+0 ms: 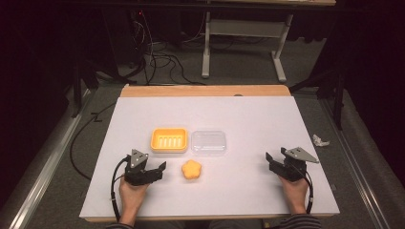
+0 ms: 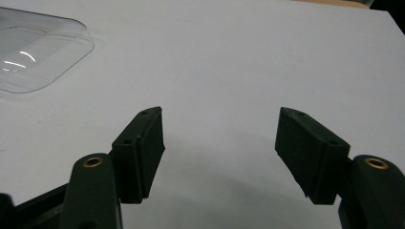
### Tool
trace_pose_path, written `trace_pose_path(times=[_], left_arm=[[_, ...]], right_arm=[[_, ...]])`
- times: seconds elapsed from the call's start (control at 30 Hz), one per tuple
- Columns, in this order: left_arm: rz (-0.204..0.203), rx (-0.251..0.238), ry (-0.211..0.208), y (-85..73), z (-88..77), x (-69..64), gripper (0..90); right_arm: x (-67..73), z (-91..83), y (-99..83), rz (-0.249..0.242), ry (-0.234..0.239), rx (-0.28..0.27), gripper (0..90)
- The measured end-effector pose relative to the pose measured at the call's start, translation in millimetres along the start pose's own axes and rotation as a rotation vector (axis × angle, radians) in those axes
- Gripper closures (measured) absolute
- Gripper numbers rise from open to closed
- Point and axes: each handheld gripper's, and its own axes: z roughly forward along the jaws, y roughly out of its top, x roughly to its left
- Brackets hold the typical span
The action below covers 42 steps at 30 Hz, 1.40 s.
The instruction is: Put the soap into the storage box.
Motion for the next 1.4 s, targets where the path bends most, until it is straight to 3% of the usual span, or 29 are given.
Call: trace_pose_path(times=[0.13,0.23,0.77,1.03,1.4], left_arm=[[0.015,0.003,-0.012,1.6,-2.6,-3.3,20.9],[0.048,0.003,-0.007,3.6,-5.3,-8.5,19.6],[0.06,0.007,-0.096,9.7,-13.7,-23.2,14.8],[0.093,0.016,-0.137,13.9,-13.1,-39.8,13.6],[0.126,0.041,-0.173,14.3,-9.0,-51.2,13.9]], right_arm=[[0.1,-0.1,0.0,-0.002,-0.001,-0.001,34.3],[0.0,-0.1,-0.1,-0.008,-0.003,-0.001,34.3],[1.4,0.0,-0.1,-0.016,-0.013,-0.002,34.4],[1.4,0.0,-0.1,-0.016,-0.015,-0.002,34.4],[1.1,0.2,-0.1,-0.014,-0.016,-0.002,34.4]])
